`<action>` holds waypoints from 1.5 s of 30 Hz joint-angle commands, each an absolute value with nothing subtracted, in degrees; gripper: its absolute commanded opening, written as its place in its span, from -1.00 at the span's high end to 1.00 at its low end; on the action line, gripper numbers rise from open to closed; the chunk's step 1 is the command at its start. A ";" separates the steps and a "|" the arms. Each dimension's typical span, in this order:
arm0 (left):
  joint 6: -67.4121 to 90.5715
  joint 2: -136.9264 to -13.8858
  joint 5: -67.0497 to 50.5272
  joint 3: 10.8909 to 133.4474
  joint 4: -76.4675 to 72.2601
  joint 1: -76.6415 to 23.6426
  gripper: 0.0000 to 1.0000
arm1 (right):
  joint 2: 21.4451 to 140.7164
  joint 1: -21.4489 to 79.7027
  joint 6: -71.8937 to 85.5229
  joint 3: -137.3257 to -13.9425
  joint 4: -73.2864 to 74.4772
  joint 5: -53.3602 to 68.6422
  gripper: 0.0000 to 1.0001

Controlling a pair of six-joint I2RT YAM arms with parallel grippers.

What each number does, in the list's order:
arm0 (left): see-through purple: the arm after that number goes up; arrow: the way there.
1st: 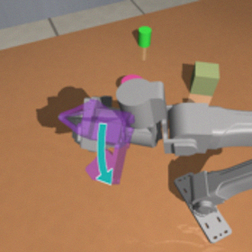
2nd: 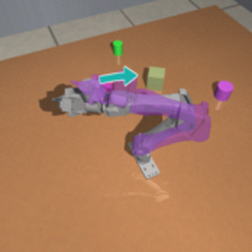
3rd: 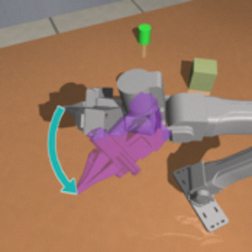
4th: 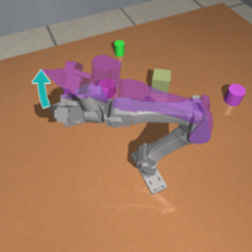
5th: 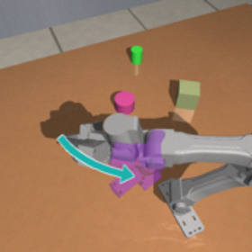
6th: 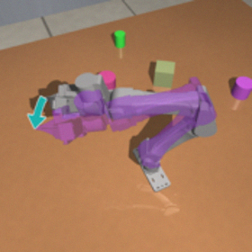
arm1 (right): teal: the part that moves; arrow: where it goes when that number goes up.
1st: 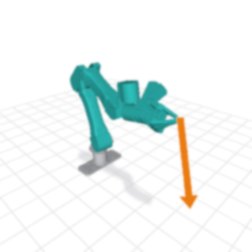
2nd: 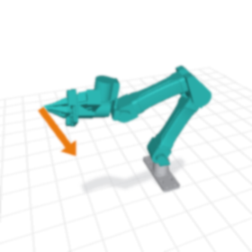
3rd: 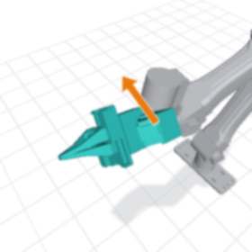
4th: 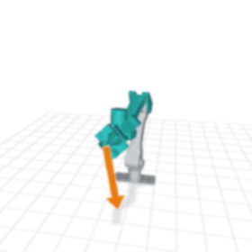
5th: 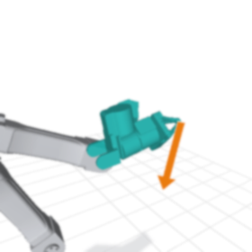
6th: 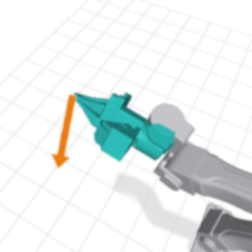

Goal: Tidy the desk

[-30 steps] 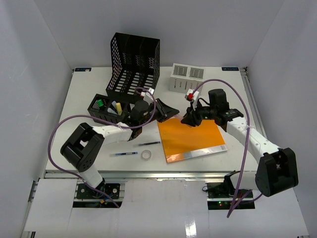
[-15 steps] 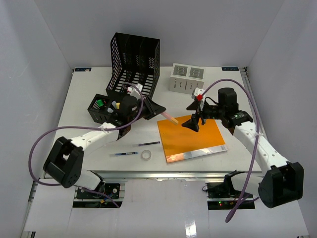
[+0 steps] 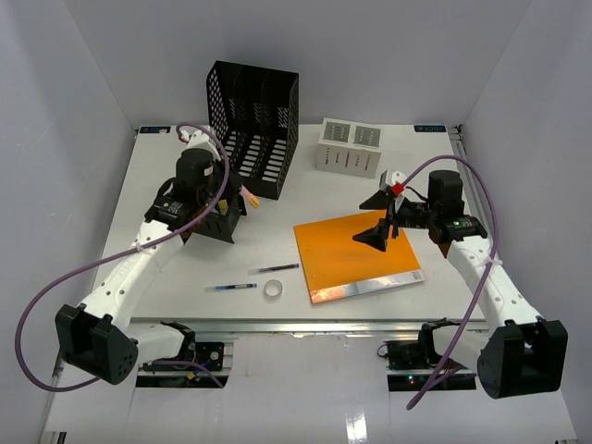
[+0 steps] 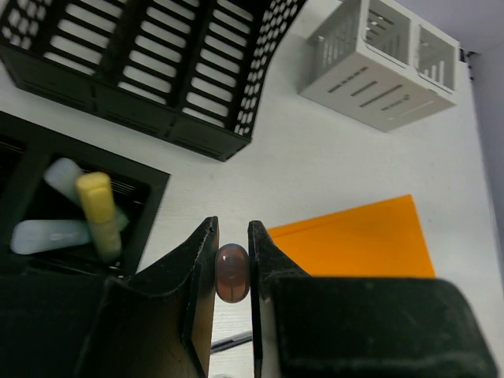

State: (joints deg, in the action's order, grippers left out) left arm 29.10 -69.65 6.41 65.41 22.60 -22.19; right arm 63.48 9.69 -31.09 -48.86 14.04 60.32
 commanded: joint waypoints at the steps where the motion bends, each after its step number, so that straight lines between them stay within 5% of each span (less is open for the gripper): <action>1: 21.63 -69.92 14.82 70.58 33.50 -21.05 0.91 | 63.54 9.08 -32.33 -48.00 14.24 62.68 -0.92; 24: 15.89 -82.87 17.15 75.21 32.36 -14.86 0.77 | 65.65 6.86 -32.87 -46.76 13.89 63.27 -0.91; 27: 17.12 -81.84 15.29 71.48 30.36 -14.78 0.33 | 66.45 6.93 -37.40 -47.39 16.38 66.95 -0.89; 31: 18.72 -79.47 12.02 68.39 29.16 -14.77 -0.48 | 70.93 10.59 -58.82 -52.05 39.30 72.46 -0.86; 33: 19.62 -77.73 9.82 68.30 28.93 -14.85 -0.70 | 72.98 14.91 -66.03 -54.42 44.47 69.47 -0.88; 42: 22.52 -61.96 1.07 66.93 28.68 -14.85 -0.96 | 81.19 42.53 -68.40 -57.28 35.53 35.08 -1.00; 45: 24.79 -53.85 -1.19 62.38 27.72 -14.73 -0.96 | 88.25 45.76 -67.73 -62.92 35.10 32.21 -0.86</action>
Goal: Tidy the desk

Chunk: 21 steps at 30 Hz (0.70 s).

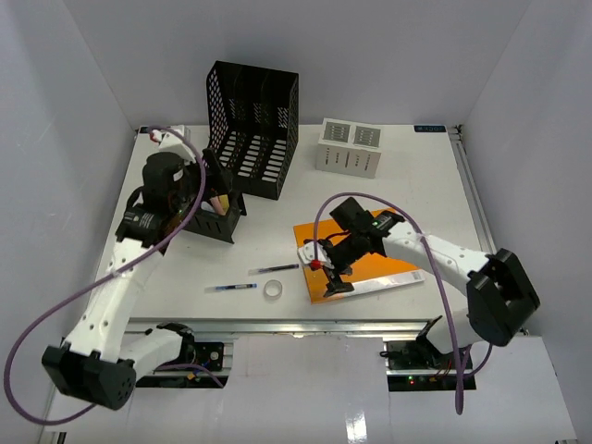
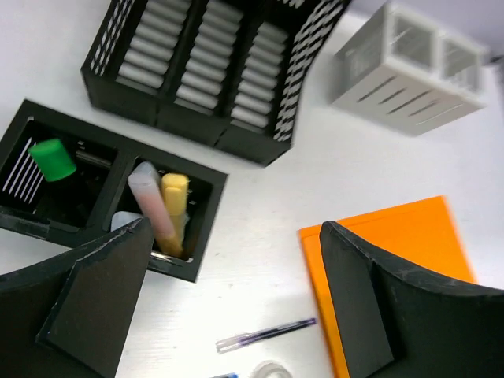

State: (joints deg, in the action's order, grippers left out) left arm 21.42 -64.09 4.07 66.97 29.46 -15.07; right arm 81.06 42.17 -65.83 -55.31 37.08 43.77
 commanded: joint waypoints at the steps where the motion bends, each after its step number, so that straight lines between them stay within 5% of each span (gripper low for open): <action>1: 26.23 -50.20 -2.49 60.73 27.48 -14.70 -0.96 | 91.24 46.72 -67.42 -65.09 35.14 31.35 -0.83; 8: 34.35 -34.02 -7.09 47.79 28.05 -14.76 -0.96 | 103.65 48.41 -64.13 -76.84 34.37 28.42 -0.63; 21: 50.91 -19.99 -8.25 33.01 29.56 -14.77 -0.96 | 111.36 52.13 -55.55 -77.56 30.52 27.00 -0.27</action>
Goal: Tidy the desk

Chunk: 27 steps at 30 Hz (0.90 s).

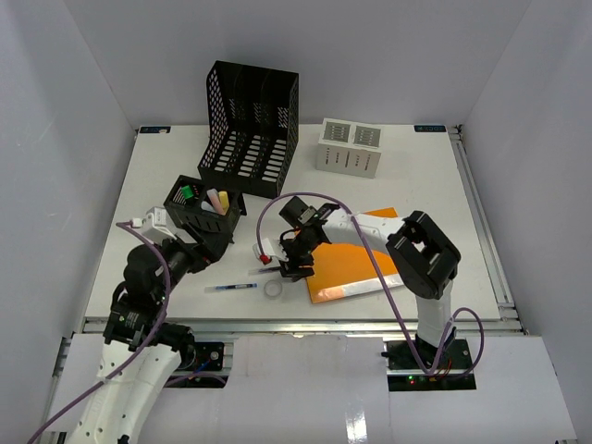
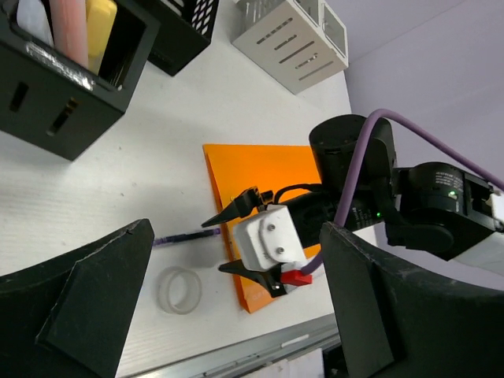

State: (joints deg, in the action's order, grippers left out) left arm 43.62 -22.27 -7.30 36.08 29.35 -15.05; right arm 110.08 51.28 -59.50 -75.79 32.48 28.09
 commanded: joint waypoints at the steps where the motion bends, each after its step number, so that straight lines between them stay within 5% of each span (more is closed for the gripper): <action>1: 51.95 -19.40 -8.07 31.79 29.60 -14.77 -0.96 | 111.55 52.31 -55.05 -77.47 30.07 26.55 -0.24; 21: 69.95 -17.36 -9.64 19.62 24.41 -14.68 -0.96 | 117.15 52.21 -44.23 -80.93 26.72 19.41 0.81; 27: 71.37 -25.61 -12.24 17.57 15.98 -14.68 -0.96 | 114.63 49.86 -41.34 -82.76 27.23 25.25 0.84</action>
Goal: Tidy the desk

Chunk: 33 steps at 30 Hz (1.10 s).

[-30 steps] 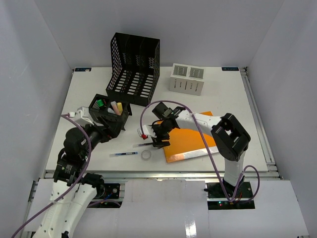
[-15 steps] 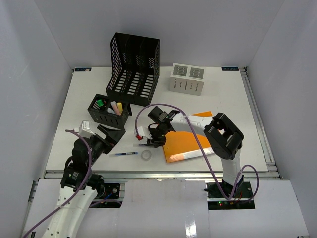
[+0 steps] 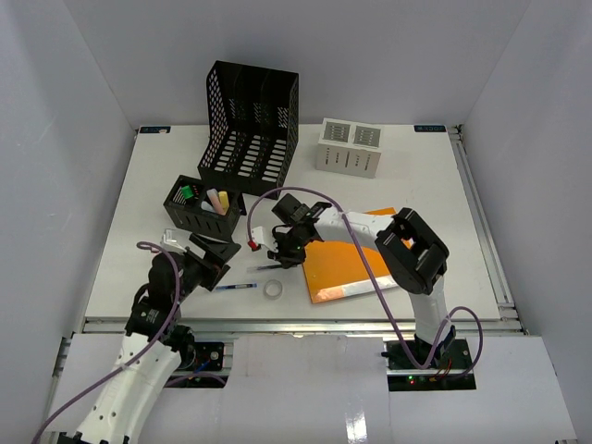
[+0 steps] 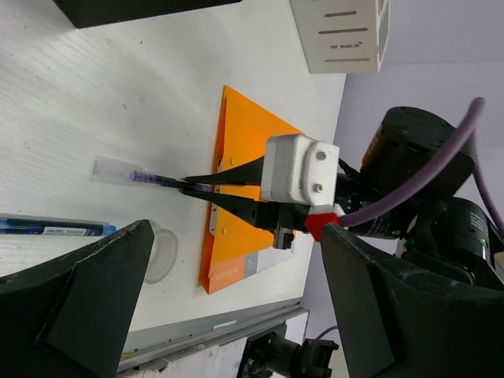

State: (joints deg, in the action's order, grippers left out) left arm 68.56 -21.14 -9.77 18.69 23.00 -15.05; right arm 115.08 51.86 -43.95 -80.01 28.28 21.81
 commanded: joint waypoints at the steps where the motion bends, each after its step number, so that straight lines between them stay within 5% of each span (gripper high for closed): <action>1: 71.45 -27.00 -12.30 17.46 14.31 -14.71 -0.96 | 113.88 49.33 -40.74 -83.11 27.28 26.39 0.85; 12: 69.96 -41.04 -13.63 21.53 1.84 -14.68 -0.93 | 104.69 42.80 -36.83 -83.06 27.51 35.50 0.84; 23: 57.94 -50.90 -26.42 22.21 -37.38 -16.07 -0.92 | 97.72 31.38 -19.00 -83.65 27.07 46.21 0.84; 33: 51.37 -65.61 -28.56 29.75 -50.20 -22.73 -0.87 | 89.58 26.81 -0.75 -79.65 13.67 54.21 0.85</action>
